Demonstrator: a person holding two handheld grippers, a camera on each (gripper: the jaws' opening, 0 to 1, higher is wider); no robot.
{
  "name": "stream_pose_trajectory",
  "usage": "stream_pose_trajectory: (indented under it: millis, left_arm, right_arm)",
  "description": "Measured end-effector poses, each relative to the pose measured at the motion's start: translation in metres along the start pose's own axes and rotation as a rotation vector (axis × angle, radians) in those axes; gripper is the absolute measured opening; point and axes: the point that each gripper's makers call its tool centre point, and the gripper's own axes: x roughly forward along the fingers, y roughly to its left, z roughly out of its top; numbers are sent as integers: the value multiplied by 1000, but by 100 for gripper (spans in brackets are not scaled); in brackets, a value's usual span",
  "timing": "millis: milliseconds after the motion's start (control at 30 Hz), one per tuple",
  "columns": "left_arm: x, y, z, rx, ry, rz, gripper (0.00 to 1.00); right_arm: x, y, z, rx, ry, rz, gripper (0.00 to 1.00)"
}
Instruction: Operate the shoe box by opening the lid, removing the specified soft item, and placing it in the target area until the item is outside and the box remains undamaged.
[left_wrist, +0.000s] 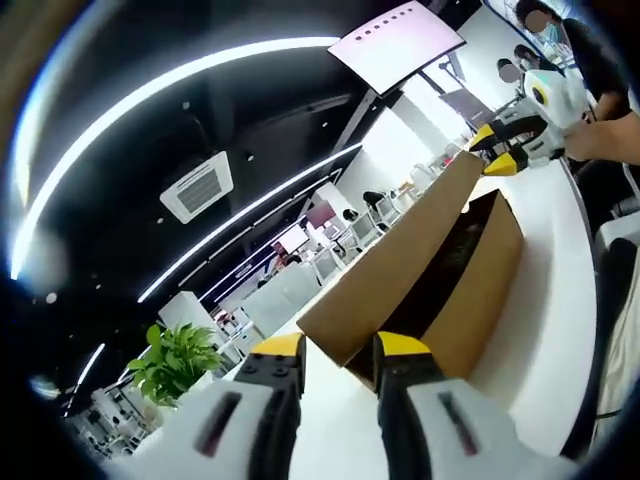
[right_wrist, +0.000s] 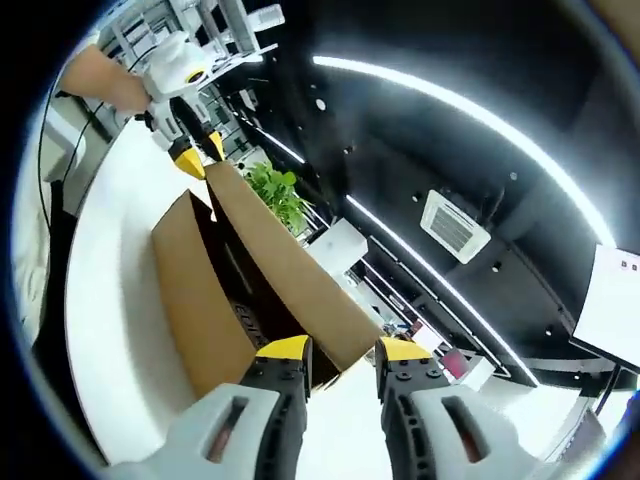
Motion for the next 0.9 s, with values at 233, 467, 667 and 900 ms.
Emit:
stream_pose_trajectory:
  millis: [233,467,667,900]
  left_arm:
    - [2,2,1,-22,-6,5,27]
    - [2,3,2,-27,-7,11,27]
    - [4,6,4,-60,-31,29,28]
    - [7,9,10,-148,-63,23,33]
  right_arm:
    - [1,-2,1,59,-1,-33,25]
    - [1,-4,1,153,-3,-42,27]
    - [2,-8,2,295,-22,-52,29]
    - [6,-11,-3,378,-16,-69,34]
